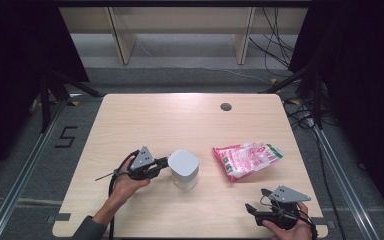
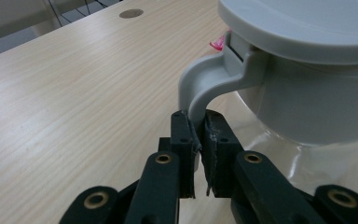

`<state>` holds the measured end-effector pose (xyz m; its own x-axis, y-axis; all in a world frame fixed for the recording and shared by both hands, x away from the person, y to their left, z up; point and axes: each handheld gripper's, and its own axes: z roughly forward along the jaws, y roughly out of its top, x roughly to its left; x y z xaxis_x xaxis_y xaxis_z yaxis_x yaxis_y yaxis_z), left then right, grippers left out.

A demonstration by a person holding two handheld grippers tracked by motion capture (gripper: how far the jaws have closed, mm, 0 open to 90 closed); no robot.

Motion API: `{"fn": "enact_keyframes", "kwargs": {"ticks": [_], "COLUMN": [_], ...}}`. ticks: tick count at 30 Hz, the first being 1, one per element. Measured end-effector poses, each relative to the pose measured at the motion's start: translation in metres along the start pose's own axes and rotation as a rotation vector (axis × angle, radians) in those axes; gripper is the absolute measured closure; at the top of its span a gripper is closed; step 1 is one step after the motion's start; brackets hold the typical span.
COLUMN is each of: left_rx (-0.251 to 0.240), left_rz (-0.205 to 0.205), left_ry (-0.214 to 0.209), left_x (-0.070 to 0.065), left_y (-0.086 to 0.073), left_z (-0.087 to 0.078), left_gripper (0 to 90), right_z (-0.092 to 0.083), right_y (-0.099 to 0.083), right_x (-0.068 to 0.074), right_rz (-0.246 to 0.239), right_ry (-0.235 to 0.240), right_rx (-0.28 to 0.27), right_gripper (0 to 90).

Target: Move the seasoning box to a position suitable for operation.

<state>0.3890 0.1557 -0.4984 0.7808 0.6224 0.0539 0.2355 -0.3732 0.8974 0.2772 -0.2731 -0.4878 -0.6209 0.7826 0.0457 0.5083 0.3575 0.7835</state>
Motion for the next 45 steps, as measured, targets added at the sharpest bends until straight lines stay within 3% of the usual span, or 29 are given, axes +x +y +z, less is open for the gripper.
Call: {"fn": "enact_keyframes", "kwargs": {"ticks": [2, 3, 5, 7, 10, 13, 17, 18, 19, 22, 23, 24, 25, 28, 30, 34, 36, 38, 44, 45], "left_rx": [0.002, 0.002, -0.005, -0.009, -0.008, -0.010, -0.002, -0.004, -0.013, -0.031, -0.031, -0.038, -0.034, -0.051, -0.044, -0.037, -0.044, -0.041, -0.061, -0.063], "left_rz": [-0.023, -0.009, -0.026, -0.030, -0.036, -0.040, -0.038, -0.037, -0.040, -0.014, -0.016, -0.018, -0.006, 0.000, 0.022, 0.023, 0.012, 0.021, 0.023, 0.017], "left_ry": [0.007, 0.009, 0.021, 0.025, 0.049, 0.047, 0.023, 0.000, -0.009, -0.013, -0.026, -0.039, -0.062, -0.116, -0.114, -0.130, -0.149, -0.160, -0.194, -0.209], "left_x": [-0.004, -0.006, -0.011, -0.017, -0.024, -0.030, -0.035, -0.035, -0.035, -0.026, -0.022, -0.020, -0.018, -0.017, -0.017, -0.013, -0.017, -0.020, -0.017, -0.017], "left_y": [-0.004, -0.005, -0.009, -0.011, -0.013, -0.014, -0.015, -0.015, -0.014, -0.013, -0.013, -0.014, -0.014, -0.013, -0.010, -0.009, -0.010, -0.010, -0.008, -0.008], "left_z": [-0.008, -0.011, -0.017, -0.021, -0.026, -0.029, -0.035, -0.036, -0.037, -0.035, -0.034, -0.031, -0.029, -0.022, -0.019, -0.021, -0.022, -0.024, -0.022, -0.023], "left_gripper": [83.0, 83.2, 83.4, 83.6, 83.6, 83.6, 83.6, 83.4, 81.4, 64.1, 60.5, 59.9, 59.1, 59.3, 60.5, 68.0, 68.1, 67.8, 66.5, 65.6], "right_z": [0.000, 0.000, 0.000, 0.001, 0.000, 0.001, 0.001, 0.001, 0.002, 0.001, 0.002, 0.001, 0.002, 0.002, 0.002, 0.001, 0.001, 0.001, 0.003, 0.003], "right_y": [0.000, -0.001, 0.000, 0.000, -0.001, 0.000, -0.001, 0.000, 0.000, -0.001, 0.000, 0.000, 0.000, -0.001, 0.000, 0.000, 0.000, 0.000, 0.000, 0.000], "right_x": [0.000, 0.000, 0.000, 0.001, 0.002, 0.001, 0.003, 0.000, 0.000, 0.002, 0.001, 0.004, 0.003, 0.004, 0.001, 0.002, 0.000, 0.002, 0.002, 0.003], "right_rz": [-0.007, -0.007, -0.004, 0.018, 0.003, -0.013, 0.032, -0.008, 0.006, 0.008, -0.007, 0.028, 0.013, 0.027, -0.003, 0.001, -0.018, -0.001, -0.024, -0.005], "right_ry": [0.001, -0.001, -0.001, 0.024, 0.005, 0.006, 0.024, 0.016, 0.028, 0.016, 0.023, 0.014, 0.014, 0.033, 0.017, 0.019, 0.008, 0.017, 0.013, 0.037], "right_rx": [-0.001, 0.002, 0.003, 0.010, 0.020, 0.013, 0.021, 0.015, 0.014, 0.028, 0.019, 0.022, 0.015, 0.029, 0.032, 0.025, 0.025, 0.033, 0.016, 0.025], "right_gripper": [23.2, 23.3, 23.2, 23.2, 23.2, 23.2, 23.2, 23.2, 23.2, 23.2, 23.2, 23.2, 23.2, 23.2, 23.2, 23.2, 23.2, 23.2, 23.3, 23.4]}}
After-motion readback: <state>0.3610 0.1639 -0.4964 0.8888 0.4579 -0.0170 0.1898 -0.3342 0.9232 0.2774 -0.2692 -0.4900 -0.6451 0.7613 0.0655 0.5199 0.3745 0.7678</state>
